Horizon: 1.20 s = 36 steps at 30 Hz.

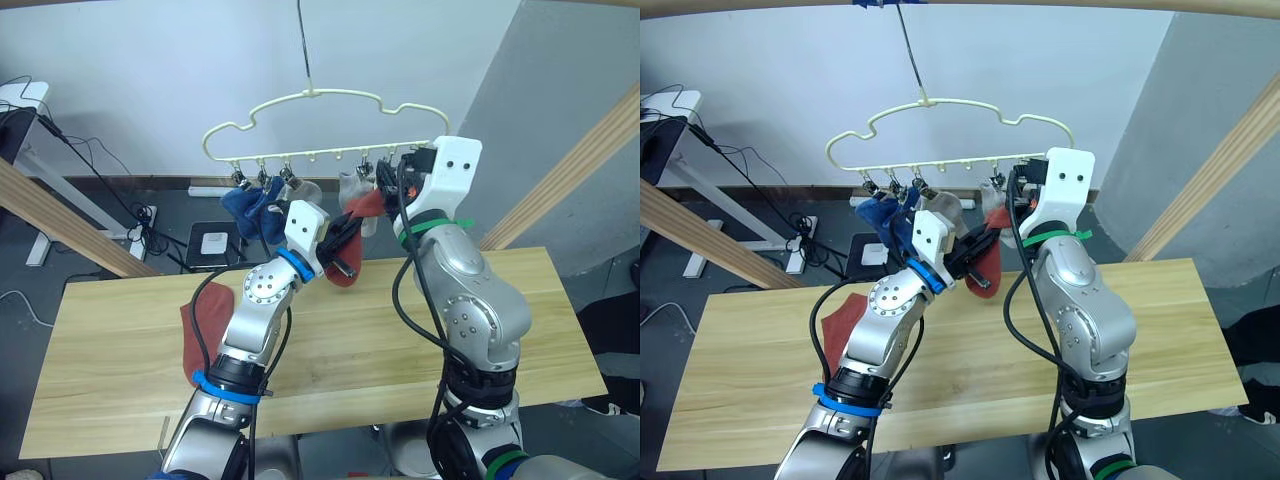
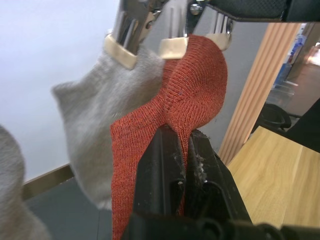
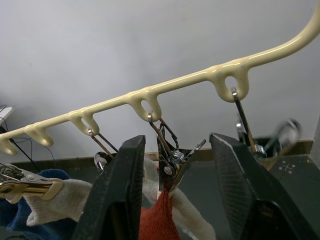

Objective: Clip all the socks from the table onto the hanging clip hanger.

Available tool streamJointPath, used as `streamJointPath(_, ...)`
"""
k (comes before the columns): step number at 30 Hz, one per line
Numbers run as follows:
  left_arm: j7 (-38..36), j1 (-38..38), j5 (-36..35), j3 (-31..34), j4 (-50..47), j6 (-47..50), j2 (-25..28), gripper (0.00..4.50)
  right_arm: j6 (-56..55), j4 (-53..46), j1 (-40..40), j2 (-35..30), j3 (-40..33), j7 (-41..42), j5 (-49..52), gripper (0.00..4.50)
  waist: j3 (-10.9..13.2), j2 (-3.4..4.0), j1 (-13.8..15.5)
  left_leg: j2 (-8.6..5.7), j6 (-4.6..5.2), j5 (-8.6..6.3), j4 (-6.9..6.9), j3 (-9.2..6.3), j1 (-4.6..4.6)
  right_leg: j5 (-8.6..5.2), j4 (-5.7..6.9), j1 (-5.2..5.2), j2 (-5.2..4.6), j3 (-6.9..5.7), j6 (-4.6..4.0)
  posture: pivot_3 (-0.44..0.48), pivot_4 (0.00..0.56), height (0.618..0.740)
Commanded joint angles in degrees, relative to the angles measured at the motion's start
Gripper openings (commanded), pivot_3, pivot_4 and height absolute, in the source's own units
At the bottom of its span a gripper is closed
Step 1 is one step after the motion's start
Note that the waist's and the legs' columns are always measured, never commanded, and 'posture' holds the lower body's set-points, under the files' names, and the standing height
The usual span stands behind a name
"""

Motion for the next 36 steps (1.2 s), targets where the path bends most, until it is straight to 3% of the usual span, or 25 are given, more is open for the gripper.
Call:
streamJointPath(1,0.29,-0.86,0.81,-0.23,-0.79,-1.03,0.26,0.68,1.37,-4.24,0.76,1.33,-0.29,1.57,2.52,1.94,0.0,0.0,-0.09,0.0,0.0,0.0,0.0,0.0,0.0,0.0,0.0,0.0,0.0,0.0,0.0,-0.286,0.29,0.74)
streamJointPath(7,-3.81,0.55,-0.79,-1.13,-2.61,0.48,1.8,2.46,5.48,-8.76,2.81,-2.47,0.48,6.56,6.0,1.94,0.0,0.0,-0.32,-0.01,0.0,0.0,0.01,0.0,0.0,0.0,0.02,0.0,0.0,0.0,0.0,-0.283,0.282,0.74)
streamJointPath(13,-8.72,3.88,-3.06,0.45,-7.93,4.38,7.54,4.35,7.74,-16.03,7.48,-14.41,1.34,16.39,9.58,1.94,0.0,0.0,-0.68,0.01,0.0,0.0,-0.01,-0.02,0.01,0.0,-0.01,0.01,0.02,-0.01,0.0,-0.286,0.28,0.74)
streamJointPath(19,-15.75,7.12,-8.48,2.57,-14.81,8.43,15.0,4.45,1.03,-18.28,14.24,-26.78,0.97,26.58,9.68,1.94,0.0,0.0,-0.63,0.0,0.0,0.0,0.02,-0.01,0.04,0.0,0.04,0.03,0.04,0.0,0.01,-0.267,0.274,0.74)
streamJointPath(23,-17.72,9.2,-11.47,4.43,-18.9,11.11,18.67,4.45,-3.75,-15.63,16.9,-30.35,-1.23,28.93,8.81,1.94,0.0,0.0,-0.5,0.0,0.0,0.0,0.01,0.0,0.05,-0.01,0.01,0.03,0.03,0.02,0.01,-0.258,0.268,0.74)
streamJointPath(26,-19.76,11.24,-14.14,6.02,-22.74,12.93,21.68,4.5,-7.19,-13.65,18.34,-32.51,-3.04,30.73,7.75,2.57,0.0,0.0,-0.42,0.01,0.0,0.0,0.02,-0.01,0.06,-0.01,0.05,0.03,0.04,0.01,0.01,-0.252,0.263,0.74)
streamJointPath(32,-20.89,13.74,-17.54,8.59,-26.26,14.71,24.7,4.5,-12.15,-10.49,19.66,-35.32,-2.81,33.0,5.22,4.47,0.0,0.0,-0.13,0.01,-0.01,0.0,0.02,0.03,0.07,-0.01,0.05,0.03,0.03,0.04,0.01,-0.24,0.255,0.74)
streamJointPath(36,-21.77,17.43,-19.79,11.89,-28.51,15.37,27.13,4.5,-14.46,-8.66,20.08,-36.53,-3.28,35.65,5.48,4.47,-0.01,0.0,-0.01,0.03,-0.01,0.01,0.02,0.02,0.09,-0.01,0.08,0.03,0.04,0.03,0.01,-0.229,0.251,0.74)
